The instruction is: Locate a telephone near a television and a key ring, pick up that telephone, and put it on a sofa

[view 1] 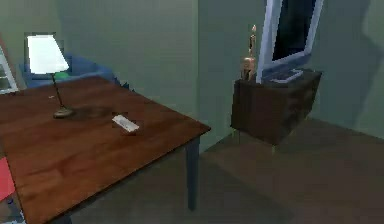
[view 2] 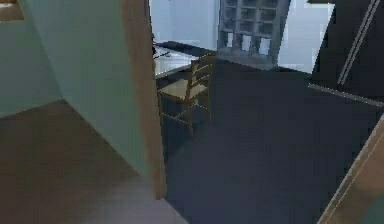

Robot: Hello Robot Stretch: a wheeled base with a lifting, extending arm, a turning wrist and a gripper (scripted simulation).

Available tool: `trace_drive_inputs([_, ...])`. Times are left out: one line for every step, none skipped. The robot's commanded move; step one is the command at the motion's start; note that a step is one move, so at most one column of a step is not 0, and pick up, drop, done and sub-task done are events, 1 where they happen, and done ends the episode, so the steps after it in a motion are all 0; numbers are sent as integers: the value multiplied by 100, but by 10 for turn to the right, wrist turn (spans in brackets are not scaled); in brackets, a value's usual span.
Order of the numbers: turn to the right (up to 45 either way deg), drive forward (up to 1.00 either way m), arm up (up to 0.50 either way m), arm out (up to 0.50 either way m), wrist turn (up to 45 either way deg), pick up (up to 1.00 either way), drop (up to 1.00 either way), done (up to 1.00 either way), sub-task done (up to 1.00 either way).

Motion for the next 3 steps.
trace_drive_inputs([450,0,0,0,0,0,0,0,0])
trace_drive_inputs([300,0,0,0,0,0,0,0,0])
trace_drive_inputs([0,50,0,0,0,0,0,0,0])
